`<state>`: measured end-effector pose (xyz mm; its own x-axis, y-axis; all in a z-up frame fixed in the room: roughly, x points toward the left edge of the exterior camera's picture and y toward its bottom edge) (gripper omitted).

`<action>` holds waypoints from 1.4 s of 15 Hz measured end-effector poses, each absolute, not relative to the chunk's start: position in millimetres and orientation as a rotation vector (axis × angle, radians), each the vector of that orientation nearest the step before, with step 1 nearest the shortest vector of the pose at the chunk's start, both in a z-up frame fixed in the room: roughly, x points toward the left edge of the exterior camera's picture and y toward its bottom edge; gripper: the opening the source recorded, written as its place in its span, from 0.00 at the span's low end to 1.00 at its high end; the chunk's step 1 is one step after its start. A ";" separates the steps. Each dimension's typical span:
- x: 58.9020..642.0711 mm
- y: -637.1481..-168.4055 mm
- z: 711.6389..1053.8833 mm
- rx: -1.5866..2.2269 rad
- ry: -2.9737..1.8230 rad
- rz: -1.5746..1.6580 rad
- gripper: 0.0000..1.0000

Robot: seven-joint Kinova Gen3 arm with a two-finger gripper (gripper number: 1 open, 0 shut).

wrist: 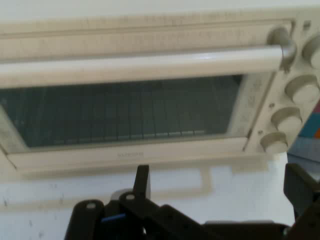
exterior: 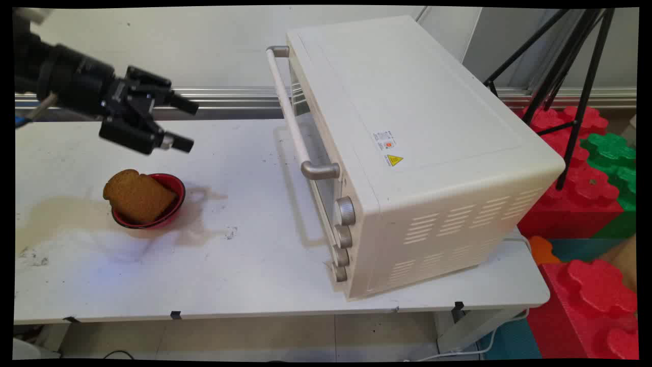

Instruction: Open the oven

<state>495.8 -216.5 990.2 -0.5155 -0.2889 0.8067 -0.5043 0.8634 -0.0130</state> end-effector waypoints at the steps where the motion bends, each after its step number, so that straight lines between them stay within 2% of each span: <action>1: 493.8 -219.5 994.9 0.572 -2.131 0.315 1.00; 10: 459.9 -260.6 1017.4 0.584 -2.040 0.364 1.00; 21: 414.6 -309.7 998.3 0.599 -2.031 0.378 1.00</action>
